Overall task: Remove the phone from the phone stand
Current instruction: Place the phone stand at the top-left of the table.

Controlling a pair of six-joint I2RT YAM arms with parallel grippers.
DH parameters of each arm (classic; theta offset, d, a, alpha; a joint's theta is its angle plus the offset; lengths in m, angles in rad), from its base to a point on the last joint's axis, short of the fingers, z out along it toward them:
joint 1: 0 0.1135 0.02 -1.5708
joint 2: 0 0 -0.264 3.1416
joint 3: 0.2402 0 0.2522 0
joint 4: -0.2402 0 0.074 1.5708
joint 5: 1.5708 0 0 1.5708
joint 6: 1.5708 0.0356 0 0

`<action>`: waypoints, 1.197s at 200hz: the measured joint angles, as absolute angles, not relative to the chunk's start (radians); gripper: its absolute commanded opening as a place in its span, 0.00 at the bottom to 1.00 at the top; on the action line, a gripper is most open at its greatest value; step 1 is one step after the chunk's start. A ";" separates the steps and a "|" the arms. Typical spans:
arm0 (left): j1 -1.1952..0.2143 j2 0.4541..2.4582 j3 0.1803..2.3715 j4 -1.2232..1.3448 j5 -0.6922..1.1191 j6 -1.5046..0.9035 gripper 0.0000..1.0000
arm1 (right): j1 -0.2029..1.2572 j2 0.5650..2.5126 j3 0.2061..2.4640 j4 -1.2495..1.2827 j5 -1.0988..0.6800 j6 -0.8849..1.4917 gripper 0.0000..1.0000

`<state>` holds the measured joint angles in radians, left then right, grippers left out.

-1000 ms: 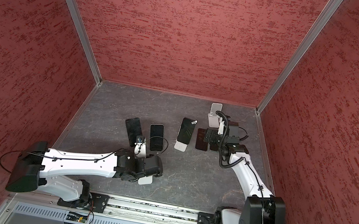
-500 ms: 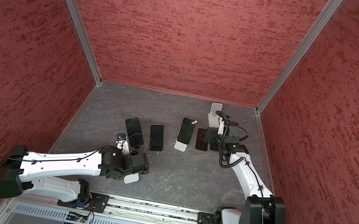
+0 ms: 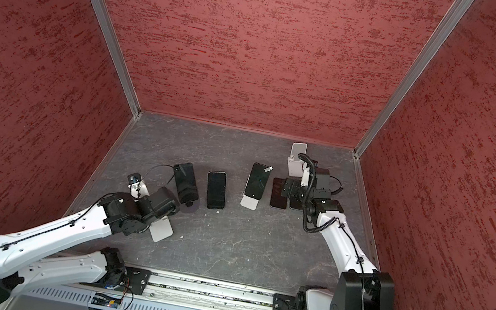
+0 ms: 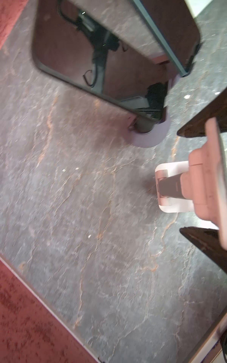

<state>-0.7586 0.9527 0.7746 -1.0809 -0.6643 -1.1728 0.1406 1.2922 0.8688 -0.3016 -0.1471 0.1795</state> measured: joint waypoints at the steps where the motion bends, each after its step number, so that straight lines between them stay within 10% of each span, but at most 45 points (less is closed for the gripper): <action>1: -0.755 0.952 0.774 -1.079 -0.664 -1.170 0.56 | 0.141 1.292 0.869 -0.302 -0.147 0.179 0.99; 126: -0.228 1.166 0.836 -0.697 -0.421 -0.679 0.57 | 0.141 1.292 0.869 -0.300 -0.147 0.179 0.99; 239: -0.106 1.461 1.061 -0.424 -0.316 -0.417 0.58 | 0.141 1.293 0.869 -0.288 -0.147 0.176 0.99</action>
